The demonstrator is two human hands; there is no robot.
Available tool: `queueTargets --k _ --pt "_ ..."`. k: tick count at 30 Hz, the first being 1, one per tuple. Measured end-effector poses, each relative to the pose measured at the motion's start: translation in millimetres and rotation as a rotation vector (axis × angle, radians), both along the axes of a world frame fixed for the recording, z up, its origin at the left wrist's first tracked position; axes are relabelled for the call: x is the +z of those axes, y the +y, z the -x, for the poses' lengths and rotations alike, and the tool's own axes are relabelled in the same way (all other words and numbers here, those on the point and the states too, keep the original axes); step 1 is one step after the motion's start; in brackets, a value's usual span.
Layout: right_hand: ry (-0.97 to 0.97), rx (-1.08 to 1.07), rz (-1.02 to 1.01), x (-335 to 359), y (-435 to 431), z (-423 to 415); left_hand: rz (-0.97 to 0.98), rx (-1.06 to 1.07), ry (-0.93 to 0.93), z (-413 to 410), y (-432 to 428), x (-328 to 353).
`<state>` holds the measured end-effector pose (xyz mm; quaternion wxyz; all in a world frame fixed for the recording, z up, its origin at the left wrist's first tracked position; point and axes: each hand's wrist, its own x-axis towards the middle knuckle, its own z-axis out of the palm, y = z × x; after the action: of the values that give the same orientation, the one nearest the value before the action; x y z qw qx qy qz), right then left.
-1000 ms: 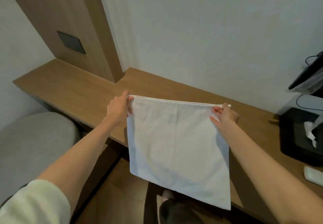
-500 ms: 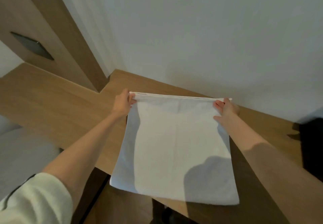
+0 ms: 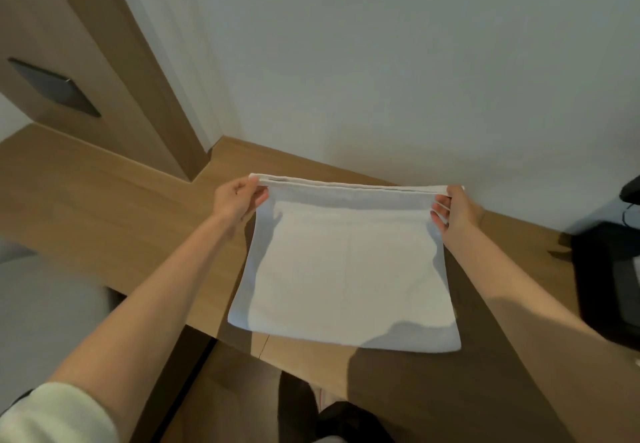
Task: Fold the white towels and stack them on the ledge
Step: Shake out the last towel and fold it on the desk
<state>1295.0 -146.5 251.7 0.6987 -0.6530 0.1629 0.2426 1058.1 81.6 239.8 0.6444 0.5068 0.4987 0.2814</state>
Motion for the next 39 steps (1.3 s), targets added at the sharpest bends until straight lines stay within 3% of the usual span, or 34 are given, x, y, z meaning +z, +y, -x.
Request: queueTargets --k 3,10,16,27,39 --pt "-0.029 -0.026 0.034 7.0 -21.9 24.6 0.136 0.038 -0.091 24.8 -17.0 3.2" --pt "-0.059 -0.031 0.098 3.6 -75.8 82.5 0.256 0.111 -0.153 74.5 -54.3 -0.1" --pt "-0.081 0.041 0.228 -16.6 -116.8 116.3 0.263 0.062 -0.115 114.6 -85.6 -16.5" --pt "-0.330 0.370 0.672 -70.0 -157.5 128.9 -0.083 -0.134 0.283 135.5 -114.7 -53.7" --pt "-0.430 0.599 0.867 -91.0 -168.0 130.8 -0.105 -0.151 0.415 141.3 -124.8 -84.2"
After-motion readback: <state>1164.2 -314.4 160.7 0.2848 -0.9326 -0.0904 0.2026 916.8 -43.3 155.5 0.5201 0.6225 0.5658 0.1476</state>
